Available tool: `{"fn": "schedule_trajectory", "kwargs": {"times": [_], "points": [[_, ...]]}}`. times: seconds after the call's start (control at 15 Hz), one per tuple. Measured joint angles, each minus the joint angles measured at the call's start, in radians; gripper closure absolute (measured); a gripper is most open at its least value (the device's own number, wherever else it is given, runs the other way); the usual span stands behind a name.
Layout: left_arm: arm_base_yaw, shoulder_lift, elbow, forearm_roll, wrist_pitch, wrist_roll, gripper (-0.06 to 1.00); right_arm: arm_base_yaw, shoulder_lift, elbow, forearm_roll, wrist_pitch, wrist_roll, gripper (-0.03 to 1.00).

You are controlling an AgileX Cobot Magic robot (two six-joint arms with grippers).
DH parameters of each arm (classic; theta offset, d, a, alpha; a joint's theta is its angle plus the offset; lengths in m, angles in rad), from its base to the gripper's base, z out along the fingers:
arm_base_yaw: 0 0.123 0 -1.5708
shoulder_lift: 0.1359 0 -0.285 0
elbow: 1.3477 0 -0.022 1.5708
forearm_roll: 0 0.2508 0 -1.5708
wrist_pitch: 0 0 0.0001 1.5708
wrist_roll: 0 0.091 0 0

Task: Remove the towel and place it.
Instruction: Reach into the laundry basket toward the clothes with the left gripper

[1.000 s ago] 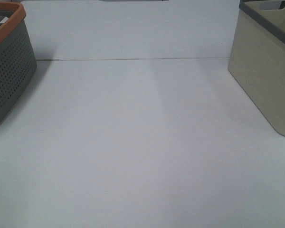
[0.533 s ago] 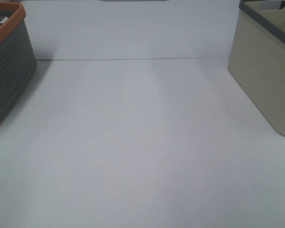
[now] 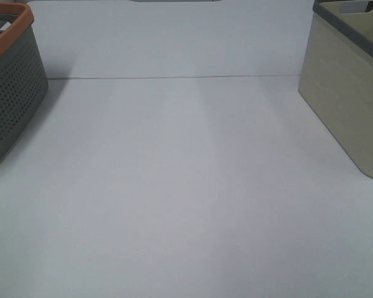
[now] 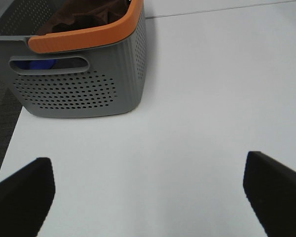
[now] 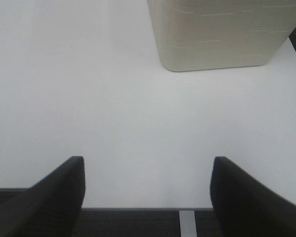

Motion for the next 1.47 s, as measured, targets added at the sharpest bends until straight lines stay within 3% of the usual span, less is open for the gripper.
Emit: {"fn": "schedule_trajectory", "kwargs": {"times": [0.6,0.87,1.07,1.13,1.47], "points": [[0.0,-0.002,0.0,0.017,0.0,0.003,-0.05,0.0,0.0,0.0,0.0,0.0,0.0,0.34],[0.0,0.051,-0.022,-0.056,0.028,0.082,-0.05,0.0,0.0,0.0,0.0,0.0,0.0,0.34],[0.0,0.203,-0.129,-0.108,0.078,0.134,-0.04,0.0,0.0,0.0,0.0,0.0,0.0,0.34],[0.0,0.353,-0.233,-0.114,0.108,0.164,-0.04,0.0,0.0,0.0,0.0,0.0,0.0,0.34],[0.0,0.692,-0.506,-0.092,0.179,0.288,-0.03,0.0,0.0,0.0,0.0,0.0,0.0,0.34]]}}
